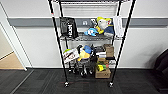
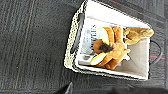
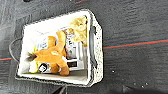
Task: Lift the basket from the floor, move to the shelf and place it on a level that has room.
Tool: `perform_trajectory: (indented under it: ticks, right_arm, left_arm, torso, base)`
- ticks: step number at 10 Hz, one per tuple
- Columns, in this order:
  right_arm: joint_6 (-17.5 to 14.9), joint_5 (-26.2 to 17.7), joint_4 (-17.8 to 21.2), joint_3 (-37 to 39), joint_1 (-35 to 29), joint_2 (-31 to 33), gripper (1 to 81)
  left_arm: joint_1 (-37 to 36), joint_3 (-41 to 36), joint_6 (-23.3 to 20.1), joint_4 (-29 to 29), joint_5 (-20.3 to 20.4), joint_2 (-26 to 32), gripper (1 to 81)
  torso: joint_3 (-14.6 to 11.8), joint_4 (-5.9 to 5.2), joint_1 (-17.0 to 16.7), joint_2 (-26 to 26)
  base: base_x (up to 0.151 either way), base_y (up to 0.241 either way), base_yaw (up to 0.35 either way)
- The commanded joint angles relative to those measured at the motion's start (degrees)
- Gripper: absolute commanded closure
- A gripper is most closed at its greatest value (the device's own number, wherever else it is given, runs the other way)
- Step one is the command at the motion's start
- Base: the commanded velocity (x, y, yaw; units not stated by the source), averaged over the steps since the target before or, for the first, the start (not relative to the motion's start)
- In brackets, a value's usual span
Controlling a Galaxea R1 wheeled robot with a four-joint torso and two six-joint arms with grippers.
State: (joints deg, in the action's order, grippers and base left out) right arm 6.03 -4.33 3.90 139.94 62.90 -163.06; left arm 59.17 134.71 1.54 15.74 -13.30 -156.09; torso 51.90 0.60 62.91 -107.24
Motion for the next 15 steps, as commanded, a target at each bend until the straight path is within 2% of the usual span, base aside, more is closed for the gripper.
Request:
perform_trajectory:
  ticks: [1, 3, 6, 7, 10, 13, 14, 15]
  right_arm:
    - [0.0, -4.0, 1.1, -0.1, -7.8, 1.0, 1.0]
    - [0.0, -5.0, 3.1, -0.6, -10.3, 0.9, 1.0]
    - [0.0, -6.1, 4.0, -0.8, -12.2, 0.7, 1.0]
    - [0.0, -6.1, 4.1, -0.9, -12.8, 0.6, 1.0]
    - [0.0, -6.2, 5.7, -1.4, -14.1, 0.5, 1.0]
    - [0.0, -6.3, 6.5, -1.3, -14.8, 0.3, 1.0]
    - [0.0, -6.2, 6.5, -1.1, -15.0, -0.1, 1.0]
    - [0.0, -6.2, 6.5, -0.8, -15.0, -0.6, 1.0]
  left_arm:
    - [-7.6, 0.4, 0.0, 1.7, -4.9, 1.5, 1.0]
    - [-9.4, 0.4, 0.0, 3.7, -5.9, 2.3, 1.0]
    - [-12.4, 0.4, 0.0, 4.0, -8.1, 2.3, 1.0]
    - [-13.9, 0.4, 0.0, 4.1, -8.2, 2.4, 1.0]
    - [-16.4, 1.0, 0.2, 4.1, -9.2, 2.1, 1.0]
    - [-17.6, 2.1, 0.2, 3.7, -9.2, 0.3, 1.0]
    - [-17.6, 3.5, 0.2, 4.0, -9.2, -1.1, 1.0]
    - [-17.5, 4.1, 0.2, 3.7, -9.2, -2.6, 1.0]
  torso:
    - [5.3, 0.0, 3.6, -5.6]
    - [6.6, 0.0, 5.3, -8.3]
    - [11.1, 0.0, 8.9, -13.9]
    - [8.4, 0.0, 10.2, -15.9]
    - [9.9, 0.0, 12.9, -20.2]
    - [10.0, 0.0, 16.6, -26.0]
    - [10.0, 0.0, 14.1, -22.2]
    - [10.0, 0.0, 14.8, -23.3]
  base:
    - [0.0, 0.0, 0.0]
    - [0.0, 0.0, 0.0]
    - [0.0, 0.0, 0.0]
    - [0.0, 0.0, 0.0]
    - [0.0, 0.0, 0.0]
    - [0.0, 0.0, 0.0]
    - [0.0, 0.0, 0.0]
    - [0.0, 0.0, 0.0]
